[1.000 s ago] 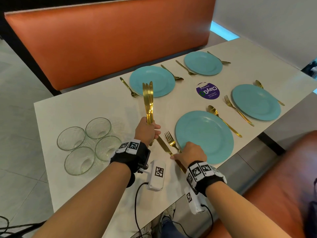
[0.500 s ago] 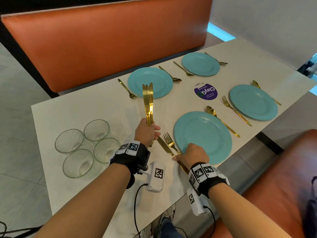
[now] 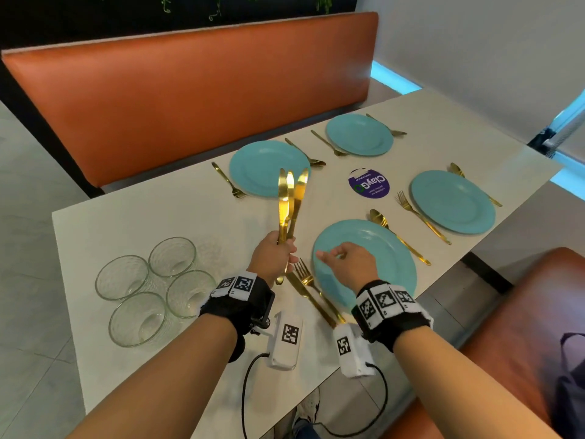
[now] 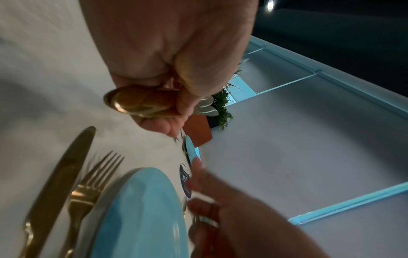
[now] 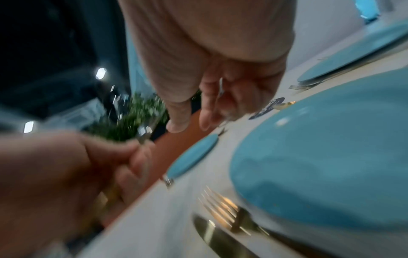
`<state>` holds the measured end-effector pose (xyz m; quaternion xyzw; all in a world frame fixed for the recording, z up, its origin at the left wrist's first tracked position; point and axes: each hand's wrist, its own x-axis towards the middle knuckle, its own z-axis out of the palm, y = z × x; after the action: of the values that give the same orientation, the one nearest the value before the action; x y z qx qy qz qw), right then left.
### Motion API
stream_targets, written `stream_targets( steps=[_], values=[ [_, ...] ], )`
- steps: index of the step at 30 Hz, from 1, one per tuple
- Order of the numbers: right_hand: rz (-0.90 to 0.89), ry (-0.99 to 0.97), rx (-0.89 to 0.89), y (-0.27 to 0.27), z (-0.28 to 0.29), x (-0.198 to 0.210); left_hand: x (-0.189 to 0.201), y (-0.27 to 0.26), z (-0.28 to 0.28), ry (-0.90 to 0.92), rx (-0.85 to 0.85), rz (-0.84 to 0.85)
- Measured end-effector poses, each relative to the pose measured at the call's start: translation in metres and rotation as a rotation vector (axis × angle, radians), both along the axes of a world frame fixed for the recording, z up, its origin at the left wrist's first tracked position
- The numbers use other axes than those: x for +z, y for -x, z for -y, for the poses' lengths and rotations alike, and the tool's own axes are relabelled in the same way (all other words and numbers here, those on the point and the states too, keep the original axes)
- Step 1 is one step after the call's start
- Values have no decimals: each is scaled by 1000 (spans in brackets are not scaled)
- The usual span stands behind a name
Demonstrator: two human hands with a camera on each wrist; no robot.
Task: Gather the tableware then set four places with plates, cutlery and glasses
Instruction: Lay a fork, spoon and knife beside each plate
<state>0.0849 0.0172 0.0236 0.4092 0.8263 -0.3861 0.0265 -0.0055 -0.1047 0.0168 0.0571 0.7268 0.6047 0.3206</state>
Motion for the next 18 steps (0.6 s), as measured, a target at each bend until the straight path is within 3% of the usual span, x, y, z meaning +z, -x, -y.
stream_targets(
  steps=[5,10,18],
  values=[
    [-258,248,-19,19,-22,33,18,-8,-30,-29,-157,-4],
    [-305,263,-95,21,-55,34,25,-15,-74,-49,-232,8],
    [-305,323,-157,36,-137,33,37,3,-147,-5,-176,59]
  ],
)
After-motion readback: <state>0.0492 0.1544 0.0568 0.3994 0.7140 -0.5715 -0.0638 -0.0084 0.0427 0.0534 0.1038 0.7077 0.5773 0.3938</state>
